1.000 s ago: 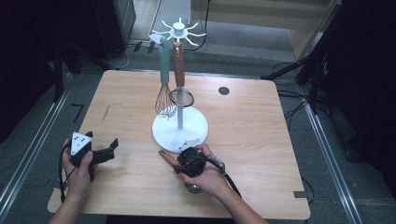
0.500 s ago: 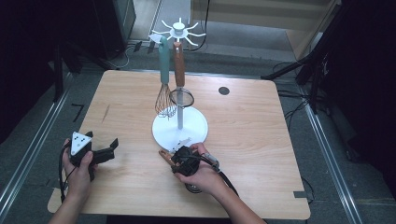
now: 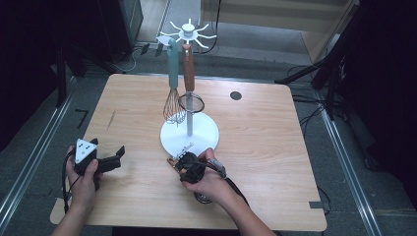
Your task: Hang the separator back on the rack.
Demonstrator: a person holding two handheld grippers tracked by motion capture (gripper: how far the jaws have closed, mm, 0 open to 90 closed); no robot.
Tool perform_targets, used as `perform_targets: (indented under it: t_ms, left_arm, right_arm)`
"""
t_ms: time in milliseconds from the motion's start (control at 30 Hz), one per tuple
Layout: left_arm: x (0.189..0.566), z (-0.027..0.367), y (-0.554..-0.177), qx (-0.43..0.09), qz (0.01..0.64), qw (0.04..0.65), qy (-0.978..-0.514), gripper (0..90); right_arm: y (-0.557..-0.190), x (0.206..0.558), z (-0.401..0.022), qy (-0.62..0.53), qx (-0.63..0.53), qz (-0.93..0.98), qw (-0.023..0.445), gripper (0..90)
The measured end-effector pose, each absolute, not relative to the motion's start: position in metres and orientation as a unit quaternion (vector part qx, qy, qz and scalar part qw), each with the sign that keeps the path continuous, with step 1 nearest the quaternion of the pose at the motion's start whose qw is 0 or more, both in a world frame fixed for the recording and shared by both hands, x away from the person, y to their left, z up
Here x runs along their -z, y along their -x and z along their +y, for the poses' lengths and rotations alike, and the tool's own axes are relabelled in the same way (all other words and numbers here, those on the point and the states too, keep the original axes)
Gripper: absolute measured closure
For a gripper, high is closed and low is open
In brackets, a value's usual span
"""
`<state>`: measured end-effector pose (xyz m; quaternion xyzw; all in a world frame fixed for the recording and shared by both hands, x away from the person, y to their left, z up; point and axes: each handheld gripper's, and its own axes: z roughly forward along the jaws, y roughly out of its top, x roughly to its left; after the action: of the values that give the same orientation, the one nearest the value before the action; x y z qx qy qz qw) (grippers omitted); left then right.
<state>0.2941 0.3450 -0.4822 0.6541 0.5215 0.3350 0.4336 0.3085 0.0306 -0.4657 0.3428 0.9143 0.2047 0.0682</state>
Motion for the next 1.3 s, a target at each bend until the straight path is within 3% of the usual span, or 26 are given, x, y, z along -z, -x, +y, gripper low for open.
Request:
perform_targets:
  t_ms: [767, 1300]
  left_arm:
    - [0.482, 0.345, -0.294, -0.330, 0.522, 0.437, -0.654, 0.1]
    - [0.482, 0.345, -0.294, -0.331, 0.522, 0.433, -0.656, 0.1]
  right_arm:
    - [-0.304, 0.468, 0.024, -0.327, -0.223, 0.915, 0.076, 69.6]
    - [-0.293, 0.467, -0.027, -0.309, -0.201, 0.927, 0.060, 69.4]
